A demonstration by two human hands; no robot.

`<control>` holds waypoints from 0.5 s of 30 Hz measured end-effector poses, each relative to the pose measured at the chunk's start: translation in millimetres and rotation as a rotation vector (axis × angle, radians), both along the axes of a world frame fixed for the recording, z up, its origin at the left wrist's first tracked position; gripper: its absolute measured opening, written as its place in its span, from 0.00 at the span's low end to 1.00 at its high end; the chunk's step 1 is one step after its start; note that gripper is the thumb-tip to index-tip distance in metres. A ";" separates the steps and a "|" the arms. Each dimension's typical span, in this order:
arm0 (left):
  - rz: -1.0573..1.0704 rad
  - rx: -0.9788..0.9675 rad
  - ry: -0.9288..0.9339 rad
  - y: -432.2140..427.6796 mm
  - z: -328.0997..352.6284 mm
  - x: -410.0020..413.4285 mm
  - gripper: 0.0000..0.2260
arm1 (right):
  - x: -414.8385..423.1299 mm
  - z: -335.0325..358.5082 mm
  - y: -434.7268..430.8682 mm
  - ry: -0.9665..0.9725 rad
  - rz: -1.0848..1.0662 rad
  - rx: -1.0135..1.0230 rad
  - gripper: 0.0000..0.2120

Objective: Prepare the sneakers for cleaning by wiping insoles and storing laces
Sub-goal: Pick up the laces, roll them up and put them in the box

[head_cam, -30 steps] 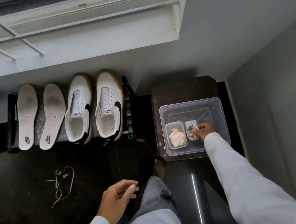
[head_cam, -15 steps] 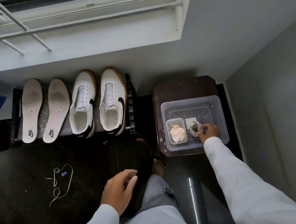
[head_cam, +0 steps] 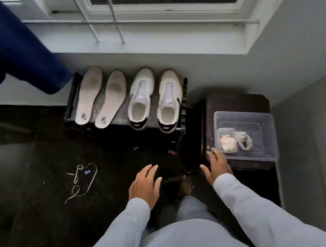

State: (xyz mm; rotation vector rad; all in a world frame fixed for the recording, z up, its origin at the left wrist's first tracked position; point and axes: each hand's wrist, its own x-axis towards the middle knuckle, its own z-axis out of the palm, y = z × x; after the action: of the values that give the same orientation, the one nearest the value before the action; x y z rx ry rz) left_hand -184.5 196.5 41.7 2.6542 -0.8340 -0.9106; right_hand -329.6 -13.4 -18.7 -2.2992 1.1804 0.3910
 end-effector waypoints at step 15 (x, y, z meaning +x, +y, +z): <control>0.313 0.071 -0.043 268.4 -25.5 88.4 0.25 | 141.1 -3.6 241.9 0.266 0.664 -0.057 0.36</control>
State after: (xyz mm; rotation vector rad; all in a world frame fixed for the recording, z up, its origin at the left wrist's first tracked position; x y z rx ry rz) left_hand -96.0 464.9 16.3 2.7656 -0.3829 -0.8177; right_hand -188.5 228.5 -22.3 -2.7084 0.4982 0.9320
